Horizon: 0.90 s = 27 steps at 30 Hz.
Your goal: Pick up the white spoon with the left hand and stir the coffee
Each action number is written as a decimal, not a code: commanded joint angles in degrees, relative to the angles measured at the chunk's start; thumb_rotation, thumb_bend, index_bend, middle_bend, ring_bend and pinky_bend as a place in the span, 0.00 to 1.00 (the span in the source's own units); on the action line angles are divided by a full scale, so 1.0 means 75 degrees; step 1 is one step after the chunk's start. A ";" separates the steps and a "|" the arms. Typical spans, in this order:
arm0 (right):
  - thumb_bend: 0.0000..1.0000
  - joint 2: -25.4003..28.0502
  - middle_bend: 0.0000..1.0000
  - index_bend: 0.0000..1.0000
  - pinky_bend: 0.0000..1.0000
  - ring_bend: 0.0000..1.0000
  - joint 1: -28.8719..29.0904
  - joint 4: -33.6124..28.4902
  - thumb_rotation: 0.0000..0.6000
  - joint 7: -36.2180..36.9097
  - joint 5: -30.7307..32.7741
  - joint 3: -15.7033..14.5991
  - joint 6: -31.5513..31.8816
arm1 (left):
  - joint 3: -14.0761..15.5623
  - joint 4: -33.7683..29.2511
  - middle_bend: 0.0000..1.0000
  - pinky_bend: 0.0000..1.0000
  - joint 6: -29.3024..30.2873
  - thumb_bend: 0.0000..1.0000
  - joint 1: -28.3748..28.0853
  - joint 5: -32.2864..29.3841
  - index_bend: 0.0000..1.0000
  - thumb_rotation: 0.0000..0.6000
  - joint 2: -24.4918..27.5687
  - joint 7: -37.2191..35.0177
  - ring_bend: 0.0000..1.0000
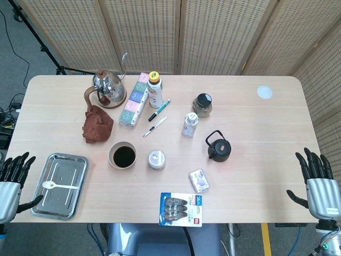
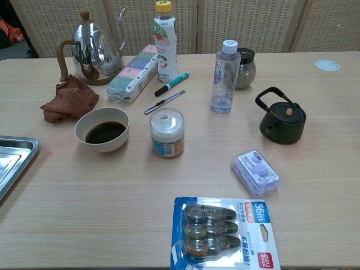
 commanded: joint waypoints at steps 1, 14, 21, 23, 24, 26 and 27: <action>0.00 -0.0002 0.00 0.00 0.00 0.00 0.0004 0.0001 1.00 0.0021 -0.0005 -0.0013 -0.0025 | -0.0007 -0.0015 0.00 0.00 -0.0027 0.00 -0.0005 -0.0037 0.00 1.00 0.0011 0.0017 0.00; 0.00 0.0121 0.00 0.00 0.00 0.00 0.0003 -0.0158 1.00 0.0270 -0.0053 -0.0084 -0.0126 | -0.0008 0.0249 0.00 0.00 -0.1237 0.03 -0.0525 -0.0485 0.12 1.00 -0.0235 0.0003 0.00; 0.00 0.0210 0.00 0.00 0.00 0.00 -0.0009 -0.0219 1.00 0.0448 0.0008 -0.0060 -0.0143 | -0.0043 0.1090 0.00 0.00 -0.2114 0.12 -0.0982 -0.0763 0.35 1.00 -0.0957 0.0000 0.00; 0.00 0.0237 0.00 0.00 0.00 0.00 -0.0015 -0.0247 1.00 0.0562 0.0047 -0.0029 -0.0127 | -0.0039 0.1352 0.00 0.00 -0.2340 0.13 -0.1094 -0.0823 0.40 1.00 -0.1181 -0.0044 0.00; 0.00 0.0251 0.00 0.00 0.00 0.00 -0.0016 -0.0254 1.00 0.0603 0.0054 -0.0021 -0.0125 | -0.0034 0.1470 0.00 0.00 -0.2416 0.13 -0.1135 -0.0842 0.41 1.00 -0.1268 -0.0089 0.00; 0.00 0.0275 0.00 0.00 0.00 0.00 -0.0017 -0.0260 1.00 0.0655 0.0062 -0.0011 -0.0124 | -0.0024 0.1666 0.00 0.00 -0.2529 0.16 -0.1197 -0.0878 0.42 1.00 -0.1401 -0.0172 0.00; 0.00 0.0282 0.00 0.00 0.00 0.00 -0.0016 -0.0262 1.00 0.0666 0.0065 -0.0009 -0.0127 | -0.0028 0.1728 0.00 0.00 -0.2547 0.17 -0.1212 -0.0887 0.43 1.00 -0.1441 -0.0188 0.00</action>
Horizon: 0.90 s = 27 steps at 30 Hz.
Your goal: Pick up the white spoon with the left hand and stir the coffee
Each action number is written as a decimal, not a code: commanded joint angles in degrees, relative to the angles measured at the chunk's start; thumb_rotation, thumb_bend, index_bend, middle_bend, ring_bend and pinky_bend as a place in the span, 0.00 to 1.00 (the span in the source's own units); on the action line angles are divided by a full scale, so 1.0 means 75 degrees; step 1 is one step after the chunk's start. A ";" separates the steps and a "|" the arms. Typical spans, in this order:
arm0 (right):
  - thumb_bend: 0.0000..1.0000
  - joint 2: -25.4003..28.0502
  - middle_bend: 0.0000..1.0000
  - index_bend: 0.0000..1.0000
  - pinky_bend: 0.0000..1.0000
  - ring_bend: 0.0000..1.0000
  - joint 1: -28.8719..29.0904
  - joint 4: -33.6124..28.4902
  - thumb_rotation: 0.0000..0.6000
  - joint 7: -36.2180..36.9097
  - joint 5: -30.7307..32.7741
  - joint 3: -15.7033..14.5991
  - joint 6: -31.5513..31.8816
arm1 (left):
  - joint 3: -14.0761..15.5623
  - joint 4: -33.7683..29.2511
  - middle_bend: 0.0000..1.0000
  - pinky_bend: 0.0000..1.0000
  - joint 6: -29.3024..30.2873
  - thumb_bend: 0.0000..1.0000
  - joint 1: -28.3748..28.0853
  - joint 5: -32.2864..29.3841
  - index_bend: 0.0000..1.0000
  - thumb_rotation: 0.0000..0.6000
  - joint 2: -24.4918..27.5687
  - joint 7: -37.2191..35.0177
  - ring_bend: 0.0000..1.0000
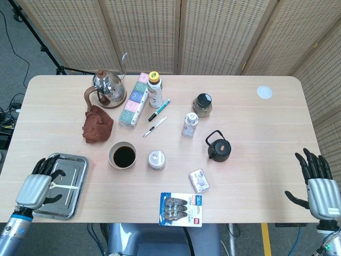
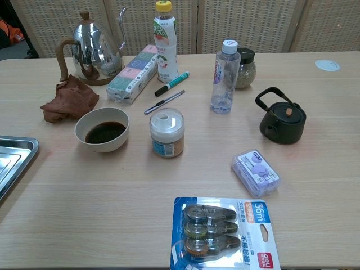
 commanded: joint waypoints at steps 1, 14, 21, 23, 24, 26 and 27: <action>0.00 0.0024 0.00 0.00 0.00 0.00 -0.0001 -0.0012 1.00 0.0037 0.0014 0.0010 -0.0006 | -0.0005 0.0284 0.00 0.00 -0.0150 0.18 -0.0124 -0.0080 0.43 1.00 -0.0219 -0.0105 0.00; 0.00 0.0056 0.00 0.00 0.00 0.00 0.0031 -0.0042 1.00 0.0121 0.0063 -0.0045 -0.0191 | 0.0075 0.1286 0.00 0.00 -0.0618 0.31 -0.0390 -0.0235 0.50 1.00 -0.0924 -0.0388 0.00; 0.00 0.0079 0.00 0.00 0.00 0.00 0.0037 -0.0045 1.00 0.0162 0.0076 -0.0041 -0.0213 | 0.0144 0.1434 0.00 0.00 -0.0672 0.33 -0.0429 -0.0270 0.50 1.00 -0.1049 -0.0402 0.00; 0.00 0.0088 0.00 0.00 0.00 0.00 0.0037 -0.0047 1.00 0.0177 0.0077 -0.0044 -0.0219 | 0.0155 0.1447 0.00 0.00 -0.0680 0.34 -0.0434 -0.0283 0.50 1.00 -0.1066 -0.0396 0.00; 0.00 0.0093 0.00 0.00 0.00 0.00 0.0037 -0.0050 1.00 0.0187 0.0078 -0.0044 -0.0221 | 0.0164 0.1444 0.00 0.00 -0.0702 0.34 -0.0440 -0.0300 0.50 1.00 -0.1076 -0.0410 0.00; 0.00 0.0099 0.00 0.00 0.00 0.00 0.0037 -0.0053 1.00 0.0200 0.0080 -0.0045 -0.0227 | 0.0172 0.1437 0.00 0.00 -0.0727 0.36 -0.0448 -0.0328 0.50 1.00 -0.1082 -0.0429 0.00; 0.00 0.0102 0.00 0.00 0.00 0.00 0.0038 -0.0057 1.00 0.0204 0.0079 -0.0049 -0.0233 | 0.0177 0.1435 0.00 0.00 -0.0746 0.36 -0.0454 -0.0347 0.50 1.00 -0.1083 -0.0435 0.00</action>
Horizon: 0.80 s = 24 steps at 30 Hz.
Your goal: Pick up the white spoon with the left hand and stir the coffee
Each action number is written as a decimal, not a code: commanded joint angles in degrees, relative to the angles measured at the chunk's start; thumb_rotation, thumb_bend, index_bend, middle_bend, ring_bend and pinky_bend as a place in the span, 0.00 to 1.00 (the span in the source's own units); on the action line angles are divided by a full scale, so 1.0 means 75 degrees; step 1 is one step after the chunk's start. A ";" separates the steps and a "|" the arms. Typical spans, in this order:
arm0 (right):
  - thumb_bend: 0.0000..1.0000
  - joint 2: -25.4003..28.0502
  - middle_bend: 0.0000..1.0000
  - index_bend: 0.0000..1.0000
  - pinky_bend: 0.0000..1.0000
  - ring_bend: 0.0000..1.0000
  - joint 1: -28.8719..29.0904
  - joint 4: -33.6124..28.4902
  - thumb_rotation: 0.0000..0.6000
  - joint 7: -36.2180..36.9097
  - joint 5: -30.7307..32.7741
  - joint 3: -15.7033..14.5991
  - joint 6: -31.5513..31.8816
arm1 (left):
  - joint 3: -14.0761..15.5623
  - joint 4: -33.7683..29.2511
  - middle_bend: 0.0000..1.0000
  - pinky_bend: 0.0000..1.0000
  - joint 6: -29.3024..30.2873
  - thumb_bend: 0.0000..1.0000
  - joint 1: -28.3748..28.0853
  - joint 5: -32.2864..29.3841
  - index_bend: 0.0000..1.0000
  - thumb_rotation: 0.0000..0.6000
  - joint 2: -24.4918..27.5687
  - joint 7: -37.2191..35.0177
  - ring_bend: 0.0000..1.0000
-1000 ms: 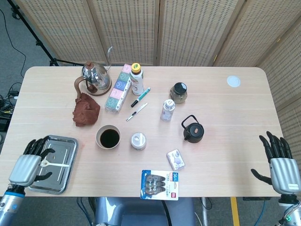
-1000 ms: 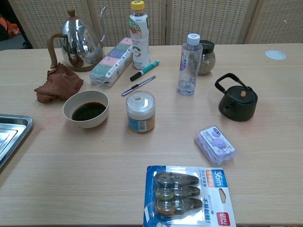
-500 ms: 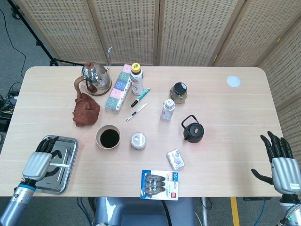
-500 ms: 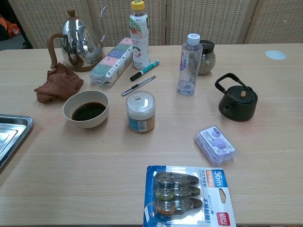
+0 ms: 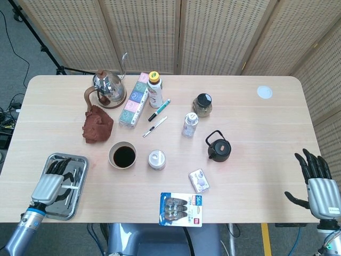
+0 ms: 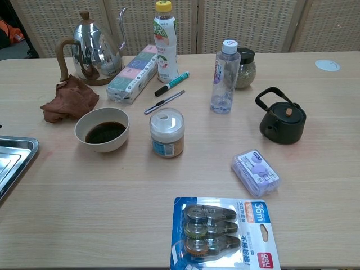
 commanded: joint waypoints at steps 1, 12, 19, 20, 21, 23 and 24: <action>0.00 0.0007 0.00 0.00 0.00 0.00 0.0002 -0.0008 1.00 0.0010 -0.0001 -0.0006 -0.0012 | 0.0008 -0.0005 0.00 0.00 -0.0034 0.37 -0.0011 -0.0041 0.50 1.00 -0.0004 -0.0010 0.00; 0.00 0.0023 0.00 0.00 0.00 0.00 0.0011 -0.0032 1.00 0.0040 -0.0006 -0.0027 -0.0057 | 0.0055 0.0144 0.00 0.00 -0.0239 0.37 -0.0071 -0.0207 0.50 1.00 -0.0104 -0.0048 0.00; 0.00 0.0048 0.00 0.00 0.00 0.00 0.0013 -0.0038 1.00 0.0097 0.0006 -0.0025 -0.0071 | 0.0070 0.0268 0.00 0.00 -0.0318 0.37 -0.0097 -0.0277 0.50 1.00 -0.0210 -0.0018 0.00; 0.00 0.0051 0.00 0.00 0.00 0.00 0.0013 -0.0039 1.00 0.0101 0.0007 -0.0025 -0.0071 | 0.0072 0.0287 0.00 0.00 -0.0324 0.37 -0.0100 -0.0277 0.50 1.00 -0.0221 -0.0022 0.00; 0.00 0.0055 0.00 0.00 0.00 0.00 0.0013 -0.0043 1.00 0.0109 0.0009 -0.0025 -0.0072 | 0.0077 0.0316 0.00 0.00 -0.0333 0.38 -0.0105 -0.0279 0.50 1.00 -0.0237 -0.0025 0.00; 0.00 0.0060 0.00 0.00 0.00 0.00 0.0012 -0.0051 1.00 0.0125 0.0020 -0.0021 -0.0074 | 0.0081 0.0361 0.00 0.00 -0.0364 0.38 -0.0117 -0.0295 0.50 1.00 -0.0267 -0.0033 0.00; 0.00 0.0063 0.00 0.00 0.00 0.00 0.0012 -0.0052 1.00 0.0129 0.0022 -0.0020 -0.0076 | 0.0083 0.0375 0.00 0.00 -0.0376 0.38 -0.0120 -0.0301 0.50 1.00 -0.0278 -0.0038 0.00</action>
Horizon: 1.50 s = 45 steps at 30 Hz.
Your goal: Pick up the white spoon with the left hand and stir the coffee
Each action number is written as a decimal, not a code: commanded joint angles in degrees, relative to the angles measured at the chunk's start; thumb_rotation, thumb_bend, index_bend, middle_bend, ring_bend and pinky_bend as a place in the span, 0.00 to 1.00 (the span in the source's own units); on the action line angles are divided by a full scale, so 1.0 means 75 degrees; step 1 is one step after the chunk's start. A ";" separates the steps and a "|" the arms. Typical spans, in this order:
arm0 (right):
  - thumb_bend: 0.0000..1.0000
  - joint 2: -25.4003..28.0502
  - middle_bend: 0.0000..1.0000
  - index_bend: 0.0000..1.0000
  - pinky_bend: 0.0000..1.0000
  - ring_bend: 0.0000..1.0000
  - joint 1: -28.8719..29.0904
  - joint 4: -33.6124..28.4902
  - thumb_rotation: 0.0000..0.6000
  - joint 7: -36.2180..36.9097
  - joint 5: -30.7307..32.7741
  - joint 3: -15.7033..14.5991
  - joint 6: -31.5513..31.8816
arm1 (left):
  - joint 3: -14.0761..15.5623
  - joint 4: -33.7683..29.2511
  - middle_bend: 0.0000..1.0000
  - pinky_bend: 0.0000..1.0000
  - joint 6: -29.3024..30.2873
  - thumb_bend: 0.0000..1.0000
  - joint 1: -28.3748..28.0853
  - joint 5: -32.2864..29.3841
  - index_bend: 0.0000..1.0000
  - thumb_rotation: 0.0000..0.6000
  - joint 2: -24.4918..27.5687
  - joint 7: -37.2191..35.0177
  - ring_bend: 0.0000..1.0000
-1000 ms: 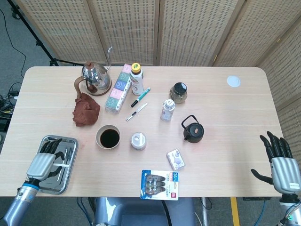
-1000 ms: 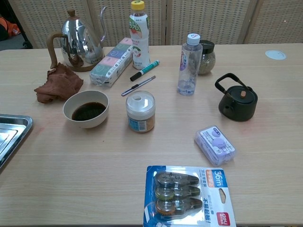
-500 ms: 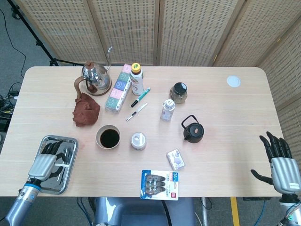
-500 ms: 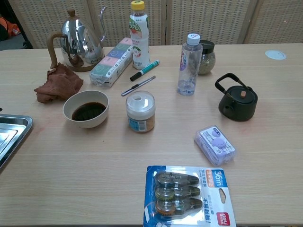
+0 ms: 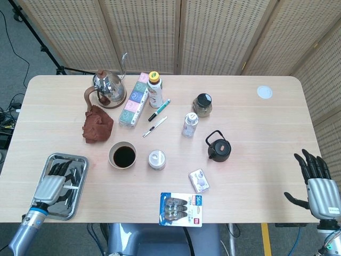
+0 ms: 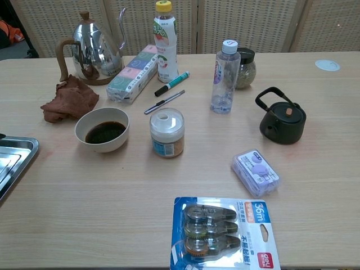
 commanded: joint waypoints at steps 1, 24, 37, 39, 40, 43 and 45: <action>0.00 0.0007 0.00 0.00 0.00 0.00 0.0001 -0.0004 1.00 0.0013 0.0004 0.0001 -0.0004 | 0.0011 0.0049 0.00 0.00 -0.0041 0.38 -0.0015 -0.0017 0.50 1.00 -0.0037 -0.0006 0.00; 0.00 0.0070 0.00 0.00 0.00 0.00 -0.0012 -0.0015 1.00 0.0207 -0.0003 0.0025 0.0042 | 0.0040 0.0583 0.00 0.00 -0.0207 0.38 -0.0090 -0.0098 0.50 1.00 -0.0401 -0.0019 0.00; 0.00 0.0091 0.00 0.00 0.00 0.00 -0.0003 -0.0014 1.00 0.0246 0.0008 0.0021 0.0008 | 0.0094 0.0898 0.00 0.00 -0.0095 0.38 -0.0091 0.0048 0.50 1.00 -0.0574 -0.0183 0.00; 0.00 0.0092 0.00 0.00 0.00 0.00 -0.0002 -0.0008 1.00 0.0247 0.0010 0.0020 0.0003 | 0.0114 0.0915 0.00 0.00 -0.0105 0.38 -0.0094 0.0066 0.51 1.00 -0.0589 -0.0192 0.00; 0.00 0.0091 0.00 0.00 0.00 0.00 -0.0001 -0.0008 1.00 0.0246 0.0011 0.0019 0.0002 | 0.0117 0.0919 0.00 0.00 -0.0105 0.38 -0.0094 0.0069 0.51 1.00 -0.0592 -0.0193 0.00; 0.00 0.0092 0.00 0.00 0.00 0.00 0.0000 -0.0009 1.00 0.0245 0.0019 0.0025 0.0002 | 0.0120 0.0933 0.00 0.00 -0.0120 0.38 -0.0100 0.0065 0.52 1.00 -0.0602 -0.0190 0.00; 0.00 0.0094 0.00 0.00 0.00 0.00 -0.0001 -0.0009 1.00 0.0254 0.0033 0.0030 -0.0001 | 0.0118 0.0946 0.00 0.00 -0.0120 0.38 -0.0099 0.0057 0.52 1.00 -0.0609 -0.0179 0.00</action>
